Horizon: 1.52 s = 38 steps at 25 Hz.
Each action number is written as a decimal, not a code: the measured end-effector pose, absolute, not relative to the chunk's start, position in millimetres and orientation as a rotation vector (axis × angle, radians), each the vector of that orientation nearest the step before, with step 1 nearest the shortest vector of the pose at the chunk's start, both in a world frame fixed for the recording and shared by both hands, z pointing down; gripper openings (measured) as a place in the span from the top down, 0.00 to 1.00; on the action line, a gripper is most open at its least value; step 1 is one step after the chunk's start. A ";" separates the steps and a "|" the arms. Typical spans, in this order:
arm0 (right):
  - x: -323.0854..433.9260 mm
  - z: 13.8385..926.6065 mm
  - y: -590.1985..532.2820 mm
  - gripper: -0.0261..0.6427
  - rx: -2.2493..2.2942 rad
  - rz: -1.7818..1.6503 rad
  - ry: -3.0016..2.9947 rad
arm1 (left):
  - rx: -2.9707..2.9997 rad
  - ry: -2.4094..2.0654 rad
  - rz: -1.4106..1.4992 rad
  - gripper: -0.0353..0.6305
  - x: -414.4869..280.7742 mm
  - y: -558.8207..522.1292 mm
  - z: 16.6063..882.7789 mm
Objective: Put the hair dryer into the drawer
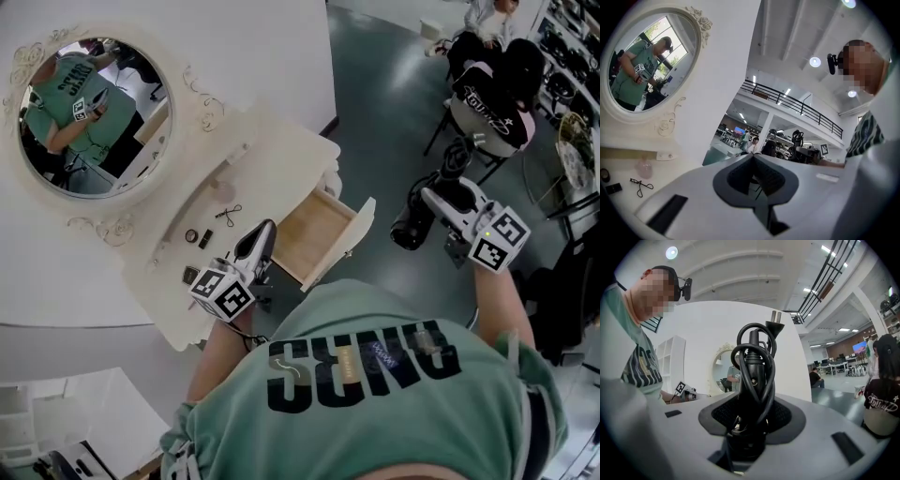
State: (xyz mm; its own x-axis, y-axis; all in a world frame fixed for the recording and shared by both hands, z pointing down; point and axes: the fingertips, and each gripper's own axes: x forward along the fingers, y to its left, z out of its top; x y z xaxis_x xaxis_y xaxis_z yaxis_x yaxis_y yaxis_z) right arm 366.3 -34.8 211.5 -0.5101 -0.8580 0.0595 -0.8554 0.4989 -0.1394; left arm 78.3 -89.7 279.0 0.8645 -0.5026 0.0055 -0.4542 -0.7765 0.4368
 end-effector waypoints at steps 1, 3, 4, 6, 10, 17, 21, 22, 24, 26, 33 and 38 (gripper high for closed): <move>362.7 210.7 -40.4 0.73 -1.554 -0.224 2.715 | 2.606 -0.708 -0.155 0.94 72.8 -93.6 279.5; 352.8 208.1 -50.5 0.73 -1.566 -0.192 2.753 | 2.607 -0.709 -0.158 0.94 61.8 -101.0 280.8; 347.7 206.0 -55.2 0.73 -1.572 -0.168 2.781 | 2.608 -0.708 -0.161 0.94 57.4 -104.3 281.6; 336.8 201.7 -66.0 0.73 -1.581 -0.105 2.852 | 2.608 -0.710 -0.164 0.94 48.9 -111.2 283.5; 311.6 204.2 -91.4 0.73 -1.567 0.040 3.054 | 2.589 -0.726 -0.167 0.94 31.8 -121.2 289.7; 267.6 261.3 -146.4 0.73 -1.462 0.311 3.471 | 2.551 -0.738 -0.146 0.94 14.0 -135.8 327.4; 232.0 324.2 -175.8 0.73 -1.250 0.516 3.727 | 2.507 -0.760 -0.112 0.94 -1.7 -139.7 359.1; 223.1 341.9 -180.9 0.73 -1.183 0.581 3.790 | 2.495 -0.765 -0.108 0.94 -5.6 -140.7 366.6; 206.1 379.4 -186.5 0.73 -1.021 0.715 3.919 | 2.476 -0.773 -0.102 0.94 -13.3 -140.1 380.9; 188.9 417.3 -188.0 0.73 -0.823 0.871 4.035 | 2.449 -0.786 -0.099 0.94 -21.8 -136.9 394.4; 137.7 546.9 -183.5 0.73 -0.073 1.315 4.222 | 2.379 -0.797 -0.107 0.94 -49.4 -134.8 437.3; 123.5 624.2 -176.4 0.73 0.385 1.510 4.255 | 2.358 -0.776 -0.104 0.94 -59.2 -131.6 455.4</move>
State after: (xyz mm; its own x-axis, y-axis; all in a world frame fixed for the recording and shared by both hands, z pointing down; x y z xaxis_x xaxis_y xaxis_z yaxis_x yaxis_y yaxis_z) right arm 123.5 -176.4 624.2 -0.1714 -0.2338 0.9571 0.4218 0.8605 0.2857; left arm -59.2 -131.6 455.4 0.8222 -0.5565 0.1195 -0.5053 -0.6169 0.6034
